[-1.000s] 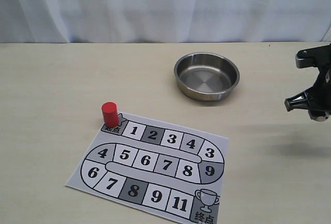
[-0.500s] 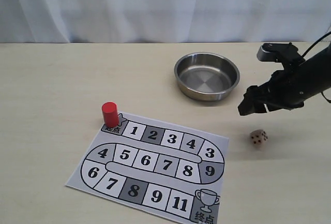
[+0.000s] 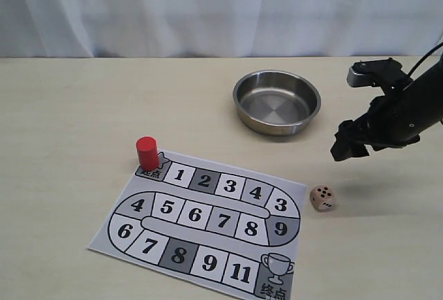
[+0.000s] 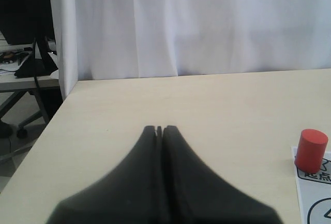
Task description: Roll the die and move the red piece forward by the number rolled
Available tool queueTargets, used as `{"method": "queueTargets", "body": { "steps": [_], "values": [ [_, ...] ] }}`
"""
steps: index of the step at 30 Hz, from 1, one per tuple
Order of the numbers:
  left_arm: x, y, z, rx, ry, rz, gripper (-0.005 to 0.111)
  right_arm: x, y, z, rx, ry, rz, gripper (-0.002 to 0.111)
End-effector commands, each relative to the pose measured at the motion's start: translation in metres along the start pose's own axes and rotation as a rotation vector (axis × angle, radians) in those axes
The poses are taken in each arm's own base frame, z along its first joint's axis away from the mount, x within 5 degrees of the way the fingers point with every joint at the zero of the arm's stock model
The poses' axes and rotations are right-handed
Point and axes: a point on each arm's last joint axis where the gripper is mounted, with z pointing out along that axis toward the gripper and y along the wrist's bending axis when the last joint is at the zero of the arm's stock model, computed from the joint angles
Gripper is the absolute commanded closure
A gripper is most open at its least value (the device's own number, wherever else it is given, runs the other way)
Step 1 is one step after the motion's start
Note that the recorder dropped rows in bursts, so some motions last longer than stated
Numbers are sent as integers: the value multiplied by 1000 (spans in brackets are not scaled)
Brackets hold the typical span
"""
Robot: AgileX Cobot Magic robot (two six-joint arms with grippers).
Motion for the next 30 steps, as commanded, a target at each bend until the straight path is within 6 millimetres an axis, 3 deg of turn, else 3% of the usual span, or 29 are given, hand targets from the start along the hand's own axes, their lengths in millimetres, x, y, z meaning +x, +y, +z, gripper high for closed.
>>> {"method": "queueTargets", "body": {
  "steps": [1, 4, 6, 16, 30],
  "values": [
    [-4, 0, -1, 0, -23, -3, 107, 3, -7, -1, 68, 39, 14, 33],
    [-4, 0, -1, 0, -25, -3, 107, 7, -12, -2, 119, 77, 58, 34],
    [-4, 0, -1, 0, -27, -3, 107, 10, -14, -3, 151, 115, 60, 41],
    [-4, 0, -1, 0, -27, -3, 107, 26, -10, -6, 145, 298, 115, 103],
    [-4, 0, -1, 0, -29, -3, 107, 28, 48, 5, 102, 289, -58, 104]
  ]
}}
